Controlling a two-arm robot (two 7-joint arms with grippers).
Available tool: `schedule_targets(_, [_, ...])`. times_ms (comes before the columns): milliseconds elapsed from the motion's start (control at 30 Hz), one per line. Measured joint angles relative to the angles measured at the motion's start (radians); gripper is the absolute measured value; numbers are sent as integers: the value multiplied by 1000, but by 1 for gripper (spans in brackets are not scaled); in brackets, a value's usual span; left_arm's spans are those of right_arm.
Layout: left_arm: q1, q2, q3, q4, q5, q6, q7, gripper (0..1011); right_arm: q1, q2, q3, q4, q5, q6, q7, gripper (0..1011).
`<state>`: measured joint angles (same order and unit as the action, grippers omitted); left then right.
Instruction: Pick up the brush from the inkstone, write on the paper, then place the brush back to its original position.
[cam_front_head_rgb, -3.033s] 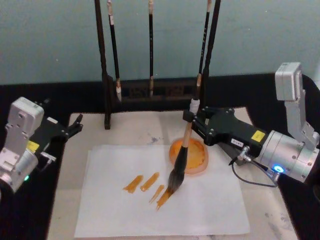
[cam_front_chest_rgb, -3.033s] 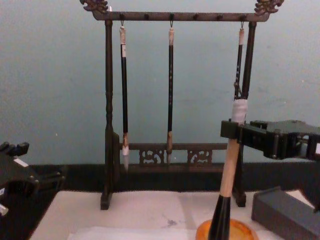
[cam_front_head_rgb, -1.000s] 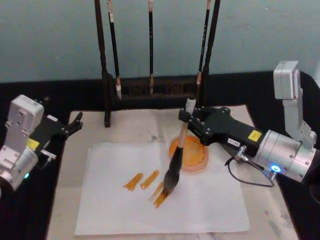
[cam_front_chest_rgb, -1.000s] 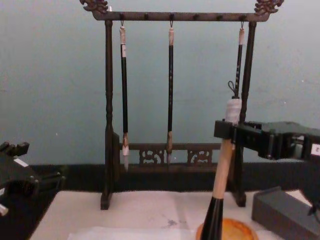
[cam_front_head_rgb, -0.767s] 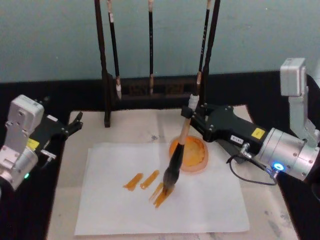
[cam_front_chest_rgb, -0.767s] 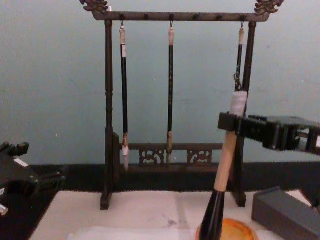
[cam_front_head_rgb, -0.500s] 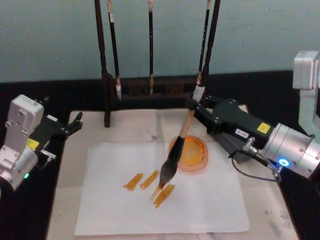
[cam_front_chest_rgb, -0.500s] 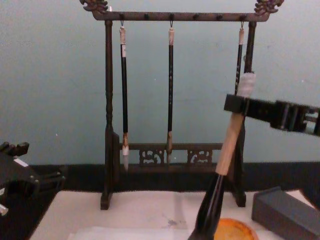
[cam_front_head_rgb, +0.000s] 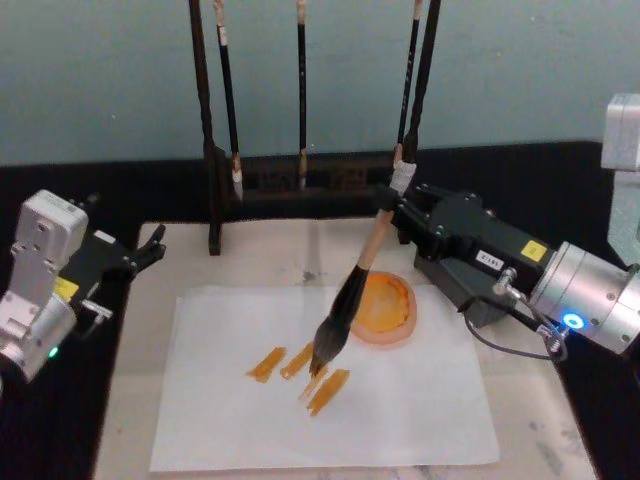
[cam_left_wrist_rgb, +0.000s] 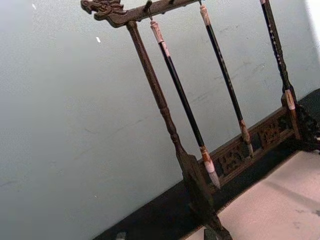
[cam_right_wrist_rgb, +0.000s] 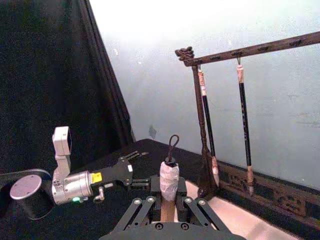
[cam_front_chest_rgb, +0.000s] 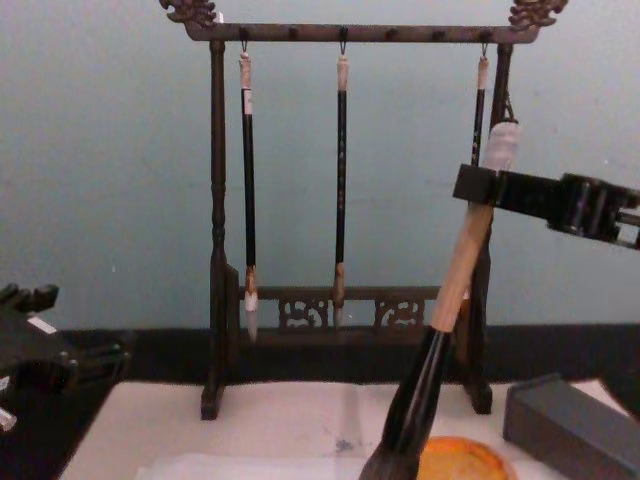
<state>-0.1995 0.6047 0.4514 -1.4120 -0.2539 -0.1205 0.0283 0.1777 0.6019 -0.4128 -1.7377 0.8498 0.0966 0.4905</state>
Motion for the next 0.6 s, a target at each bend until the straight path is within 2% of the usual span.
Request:
schedule_targets(233, [0, 0, 0, 0, 0, 0, 0, 1010, 4, -4, 1, 8, 19, -3, -13, 171])
schedule_targets(400, [0, 0, 0, 0, 0, 0, 0, 1010, 4, -17, 18, 22, 62, 1, -34, 171])
schedule_targets(567, [0, 0, 0, 0, 0, 0, 0, 1010, 1, -43, 52, 53, 148, 14, -72, 171])
schedule_targets(600, [0, 0, 0, 0, 0, 0, 0, 1010, 0, -53, 66, 65, 181, 21, -88, 171])
